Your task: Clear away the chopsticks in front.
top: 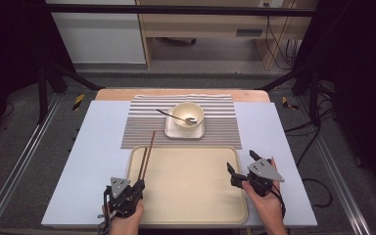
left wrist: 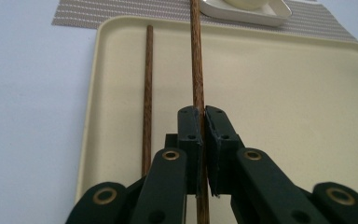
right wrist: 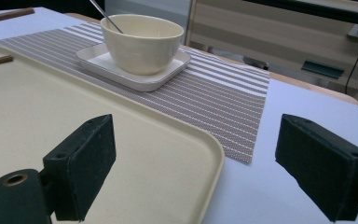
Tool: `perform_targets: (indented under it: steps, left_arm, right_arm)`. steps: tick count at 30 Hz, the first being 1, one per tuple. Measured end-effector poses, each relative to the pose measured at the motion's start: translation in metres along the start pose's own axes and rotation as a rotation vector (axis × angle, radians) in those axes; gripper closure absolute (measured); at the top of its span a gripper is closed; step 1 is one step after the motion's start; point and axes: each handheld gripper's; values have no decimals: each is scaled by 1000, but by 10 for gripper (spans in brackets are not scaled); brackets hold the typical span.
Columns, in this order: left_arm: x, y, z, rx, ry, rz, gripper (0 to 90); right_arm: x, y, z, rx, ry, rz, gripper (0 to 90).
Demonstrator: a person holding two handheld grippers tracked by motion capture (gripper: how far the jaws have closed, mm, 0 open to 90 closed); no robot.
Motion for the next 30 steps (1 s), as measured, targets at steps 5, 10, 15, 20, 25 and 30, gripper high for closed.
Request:
perform_targets:
  steps: [5,10,15,20,25,30]
  left_arm:
    - [5,1,3,4,0,6,854]
    - [6,0,1,17,14,18,853]
    - [9,2,1,7,3,11,853]
    - [10,3,2,-9,-4,2,853]
    - [11,4,2,-8,-7,2,853]
    - [11,6,5,-22,-9,-6,853]
  right_arm:
    - [-2,3,3,21,27,-19,124]
    - [-1,5,2,23,23,-14,124]
    - [0,3,1,6,13,-4,114]
    - [1,0,0,-7,4,14,114]
    - [1,1,-1,-10,2,8,114]
    - [0,1,0,-17,7,8,114]
Point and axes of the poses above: each handheld gripper's, and its own axes: z roughly backward along the jaws, x roughly out of its underside, y roughly to its right, and after that the axes turned 12 degrees about -z, right-handed
